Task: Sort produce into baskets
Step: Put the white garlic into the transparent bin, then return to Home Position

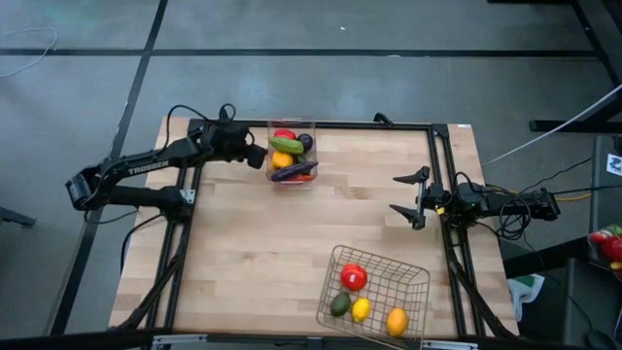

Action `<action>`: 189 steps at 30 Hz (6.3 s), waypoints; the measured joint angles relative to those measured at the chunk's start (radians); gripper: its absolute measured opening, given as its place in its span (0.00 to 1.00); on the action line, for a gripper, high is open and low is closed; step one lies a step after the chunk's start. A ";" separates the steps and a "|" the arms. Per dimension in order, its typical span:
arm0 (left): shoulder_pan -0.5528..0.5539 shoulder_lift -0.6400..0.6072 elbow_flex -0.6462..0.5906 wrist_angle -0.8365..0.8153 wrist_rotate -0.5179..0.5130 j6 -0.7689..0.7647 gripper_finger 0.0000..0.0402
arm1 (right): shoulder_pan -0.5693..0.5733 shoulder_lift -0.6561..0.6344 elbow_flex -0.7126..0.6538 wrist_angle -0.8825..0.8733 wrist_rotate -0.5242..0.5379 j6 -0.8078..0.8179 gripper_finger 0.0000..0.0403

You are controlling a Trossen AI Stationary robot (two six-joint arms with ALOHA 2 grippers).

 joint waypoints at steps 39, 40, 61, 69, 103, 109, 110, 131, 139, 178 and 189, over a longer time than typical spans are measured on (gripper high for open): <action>-0.099 0.155 0.000 0.294 0.020 0.143 0.72 | 0.000 0.000 0.000 0.000 0.000 0.000 0.99; -0.097 0.155 0.000 0.312 0.026 0.141 0.73 | 0.000 0.000 0.000 0.000 0.000 0.000 0.99; -0.115 -0.351 -0.074 0.366 0.058 0.287 0.65 | 0.000 0.000 0.000 0.000 0.000 0.000 0.99; -0.386 -0.439 -0.328 0.716 -0.232 0.303 0.36 | 0.000 0.000 0.000 0.000 0.000 0.000 0.99; -0.619 -1.077 -0.439 0.172 -0.444 0.522 0.00 | 0.000 0.000 0.000 0.000 0.000 0.000 0.99; -0.619 -1.076 -0.440 0.125 -0.425 0.552 0.00 | 0.000 0.000 0.000 0.000 0.000 0.000 0.99; -0.619 -1.076 -0.440 0.124 -0.423 0.552 0.00 | 0.000 0.000 0.000 0.000 -0.003 0.000 0.99; -0.619 -1.076 -0.440 0.097 -0.314 0.598 0.00 | 0.000 0.000 0.000 0.000 -0.006 0.000 0.99; -0.619 -1.076 -0.440 0.080 -0.319 0.543 0.00 | 0.000 0.000 0.000 0.000 -0.005 0.000 0.99; -0.611 -1.074 -0.635 0.356 -0.219 0.564 0.00 | 0.000 0.000 0.000 0.000 -0.005 0.000 0.99; -0.611 -1.074 -0.635 0.303 -0.224 0.500 0.00 | 0.000 0.000 0.000 0.000 -0.005 0.000 0.99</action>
